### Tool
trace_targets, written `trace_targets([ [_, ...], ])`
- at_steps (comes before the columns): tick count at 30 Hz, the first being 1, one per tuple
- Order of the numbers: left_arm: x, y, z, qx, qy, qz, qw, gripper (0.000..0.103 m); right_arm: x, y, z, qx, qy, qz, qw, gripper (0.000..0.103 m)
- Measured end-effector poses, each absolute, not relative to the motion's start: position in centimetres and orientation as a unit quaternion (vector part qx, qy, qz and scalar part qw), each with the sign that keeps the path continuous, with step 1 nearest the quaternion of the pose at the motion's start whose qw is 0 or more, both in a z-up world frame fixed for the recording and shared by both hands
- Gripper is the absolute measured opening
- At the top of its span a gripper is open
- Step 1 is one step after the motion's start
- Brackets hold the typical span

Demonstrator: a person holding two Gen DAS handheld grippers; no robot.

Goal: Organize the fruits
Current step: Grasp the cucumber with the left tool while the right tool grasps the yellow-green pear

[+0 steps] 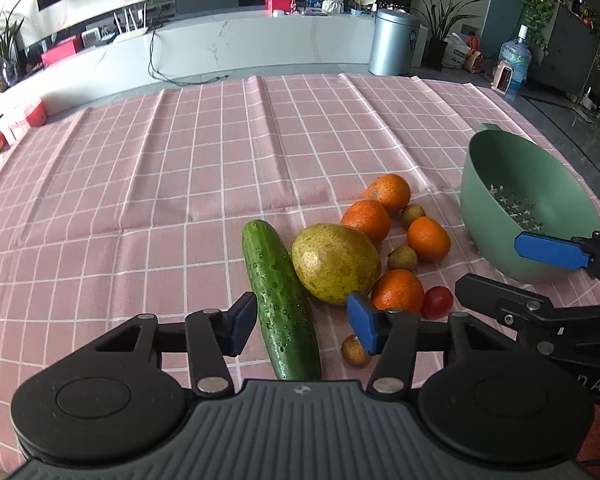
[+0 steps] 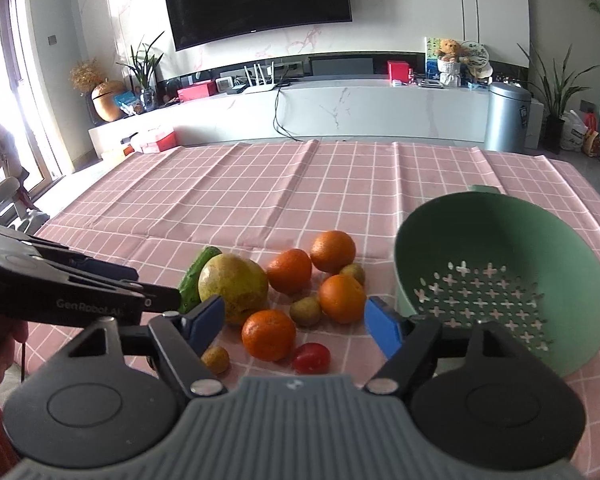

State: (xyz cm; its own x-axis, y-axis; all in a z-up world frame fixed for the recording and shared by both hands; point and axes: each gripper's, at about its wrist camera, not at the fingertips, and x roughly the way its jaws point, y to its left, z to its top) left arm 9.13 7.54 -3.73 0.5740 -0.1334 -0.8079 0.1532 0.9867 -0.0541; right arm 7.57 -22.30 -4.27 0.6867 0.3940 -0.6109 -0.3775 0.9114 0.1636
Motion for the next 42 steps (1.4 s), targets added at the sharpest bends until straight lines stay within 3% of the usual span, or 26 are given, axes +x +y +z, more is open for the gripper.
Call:
trace_targets([
  [4, 11.0, 8.2, -5.2, -0.003, 0.477, -0.079, 0.876, 0.049, 9.2, -20.5, -5.3, -0.017, 0.351, 0.225, 0.909, 0.058],
  [7, 11.8, 8.5, -6.1, -0.005, 0.489, -0.081, 0.868, 0.044, 10.3, -20.0, -6.0, -0.013, 0.359, 0.236, 0.903, 0.057],
  [22, 12.2, 10.7, -6.2, -0.026, 0.497, -0.078, 0.864, 0.044, 12.1, -17.1, -7.1, -0.064, 0.370, 0.294, 0.879, 0.058],
  [33, 12.7, 12.8, -6.3, -0.068, 0.489, -0.055, 0.868, 0.045, 13.3, -13.6, -8.1, -0.092, 0.378, 0.291, 0.874, 0.065],
  [42, 13.7, 13.1, -8.1, -0.124, 0.499, -0.077, 0.854, 0.055, 13.9, -13.3, -8.9, -0.080, 0.383, 0.287, 0.874, 0.062],
])
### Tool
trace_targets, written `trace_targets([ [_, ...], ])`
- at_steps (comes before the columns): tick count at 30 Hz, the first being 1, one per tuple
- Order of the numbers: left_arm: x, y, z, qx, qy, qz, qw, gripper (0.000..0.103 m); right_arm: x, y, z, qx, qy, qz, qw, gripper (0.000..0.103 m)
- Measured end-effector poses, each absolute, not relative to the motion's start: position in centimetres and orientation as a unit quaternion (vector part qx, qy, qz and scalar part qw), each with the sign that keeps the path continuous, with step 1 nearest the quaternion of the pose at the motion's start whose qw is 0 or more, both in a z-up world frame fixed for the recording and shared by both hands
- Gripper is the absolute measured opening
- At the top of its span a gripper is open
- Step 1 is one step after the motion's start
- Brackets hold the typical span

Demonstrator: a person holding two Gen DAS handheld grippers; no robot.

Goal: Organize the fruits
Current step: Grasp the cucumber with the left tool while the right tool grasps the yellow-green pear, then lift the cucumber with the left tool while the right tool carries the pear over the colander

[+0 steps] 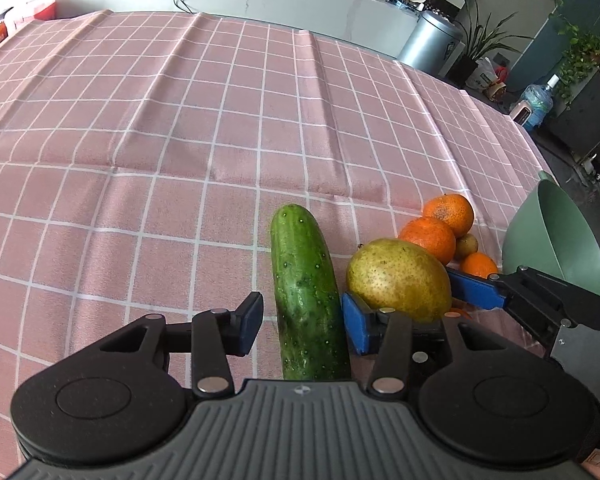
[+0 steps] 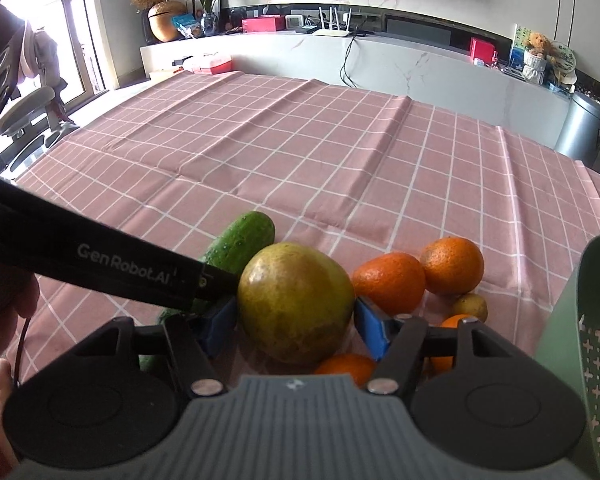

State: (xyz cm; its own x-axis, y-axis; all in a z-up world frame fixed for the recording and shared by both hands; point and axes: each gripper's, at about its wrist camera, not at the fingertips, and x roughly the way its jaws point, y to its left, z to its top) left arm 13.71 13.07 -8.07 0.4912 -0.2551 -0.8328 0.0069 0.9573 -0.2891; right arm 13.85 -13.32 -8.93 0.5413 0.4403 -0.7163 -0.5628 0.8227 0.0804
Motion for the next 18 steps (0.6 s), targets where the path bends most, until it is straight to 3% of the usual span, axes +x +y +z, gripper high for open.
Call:
trace_targets([
  [8, 14.1, 13.7, -9.1, -0.166, 0.498, -0.079, 0.847, 0.061, 14.0, -14.0, -8.8, -0.060, 0.371, 0.285, 0.882, 0.060],
  [18, 13.7, 11.9, -8.6, -0.116, 0.478, -0.089, 0.866, 0.044, 11.7, -16.4, -5.1, -0.068, 0.338, 0.274, 0.898, 0.059],
])
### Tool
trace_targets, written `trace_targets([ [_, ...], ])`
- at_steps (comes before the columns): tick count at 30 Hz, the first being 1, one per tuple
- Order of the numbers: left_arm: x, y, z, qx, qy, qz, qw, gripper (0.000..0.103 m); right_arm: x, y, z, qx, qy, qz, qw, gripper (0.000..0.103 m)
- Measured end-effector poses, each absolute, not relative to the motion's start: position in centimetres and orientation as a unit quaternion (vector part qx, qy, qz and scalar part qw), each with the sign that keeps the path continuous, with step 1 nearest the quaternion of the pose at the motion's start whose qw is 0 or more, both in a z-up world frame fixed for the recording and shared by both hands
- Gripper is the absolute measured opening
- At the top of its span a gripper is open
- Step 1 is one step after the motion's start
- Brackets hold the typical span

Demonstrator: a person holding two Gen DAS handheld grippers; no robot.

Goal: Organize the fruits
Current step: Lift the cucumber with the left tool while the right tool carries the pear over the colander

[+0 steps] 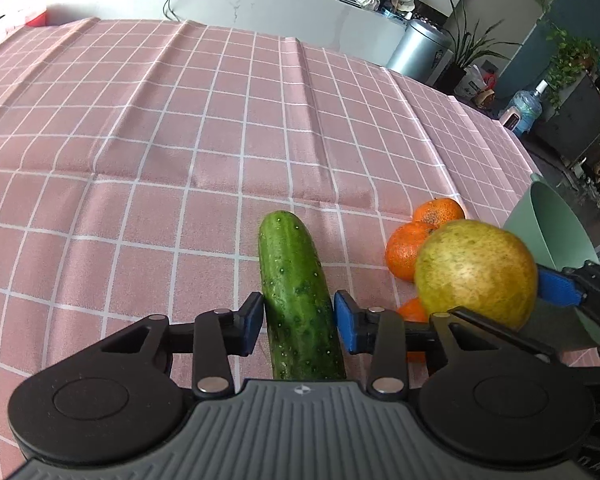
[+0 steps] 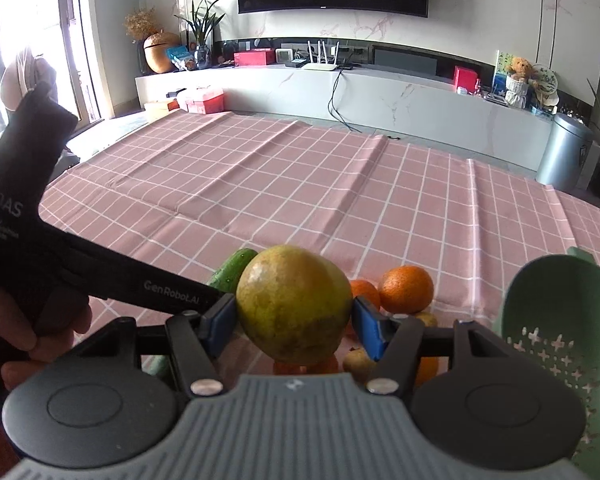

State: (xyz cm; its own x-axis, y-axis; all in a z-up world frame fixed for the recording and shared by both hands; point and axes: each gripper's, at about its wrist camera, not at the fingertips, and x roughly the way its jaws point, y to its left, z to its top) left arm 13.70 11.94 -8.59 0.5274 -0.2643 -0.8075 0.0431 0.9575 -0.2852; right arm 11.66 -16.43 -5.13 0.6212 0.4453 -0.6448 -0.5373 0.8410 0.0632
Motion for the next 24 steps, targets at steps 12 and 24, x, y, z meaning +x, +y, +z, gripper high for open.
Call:
trace_targets([
  [12, 10.6, 9.6, -5.4, -0.077, 0.420, -0.098, 0.899, 0.040, 6.8, -23.7, -1.9, -0.033, 0.309, 0.203, 0.929, 0.060],
  [24, 6.7, 3.8, 3.9, -0.035, 0.303, -0.146, 0.941, 0.040, 4.3, -29.8, -0.4, 0.003, 0.287, 0.150, 0.946, 0.060],
])
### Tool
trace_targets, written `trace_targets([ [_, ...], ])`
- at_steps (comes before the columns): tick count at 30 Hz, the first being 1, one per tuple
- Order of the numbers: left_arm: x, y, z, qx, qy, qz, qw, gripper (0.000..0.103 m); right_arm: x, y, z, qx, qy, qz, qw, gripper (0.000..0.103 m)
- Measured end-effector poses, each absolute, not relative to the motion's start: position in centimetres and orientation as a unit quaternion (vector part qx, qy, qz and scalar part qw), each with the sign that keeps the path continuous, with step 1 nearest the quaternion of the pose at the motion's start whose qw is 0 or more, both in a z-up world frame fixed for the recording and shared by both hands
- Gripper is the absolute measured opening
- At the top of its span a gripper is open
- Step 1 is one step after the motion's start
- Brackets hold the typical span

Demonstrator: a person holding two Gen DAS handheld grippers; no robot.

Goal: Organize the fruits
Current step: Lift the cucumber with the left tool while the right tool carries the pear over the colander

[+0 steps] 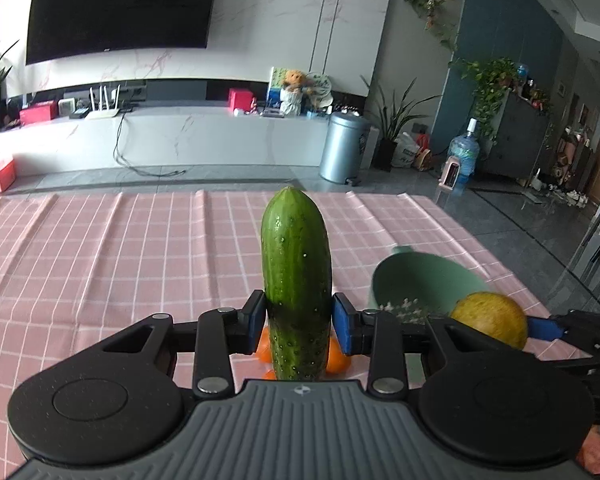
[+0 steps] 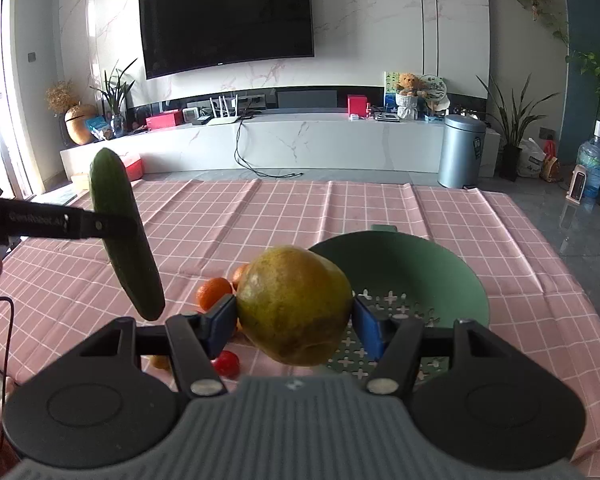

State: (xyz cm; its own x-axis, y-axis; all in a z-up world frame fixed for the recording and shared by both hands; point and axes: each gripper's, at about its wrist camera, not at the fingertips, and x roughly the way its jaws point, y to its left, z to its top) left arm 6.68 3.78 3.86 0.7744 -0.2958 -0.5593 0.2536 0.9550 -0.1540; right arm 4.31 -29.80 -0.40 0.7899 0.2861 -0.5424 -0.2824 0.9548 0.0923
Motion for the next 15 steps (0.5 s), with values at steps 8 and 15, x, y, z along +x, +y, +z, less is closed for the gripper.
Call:
trace_targets([
  [8, 9.8, -3.1, 4.9, -0.011, 0.306, -0.201, 0.931, 0.040, 5.6, -32.7, 0.3, -0.005, 0.297, 0.137, 0.945, 0.060],
  [15, 12.6, -7.8, 3.3, -0.007, 0.330, -0.234, 0.914, 0.040, 8.3, -34.7, -0.8, -0.028, 0.340, 0.134, 0.930, 0.060],
])
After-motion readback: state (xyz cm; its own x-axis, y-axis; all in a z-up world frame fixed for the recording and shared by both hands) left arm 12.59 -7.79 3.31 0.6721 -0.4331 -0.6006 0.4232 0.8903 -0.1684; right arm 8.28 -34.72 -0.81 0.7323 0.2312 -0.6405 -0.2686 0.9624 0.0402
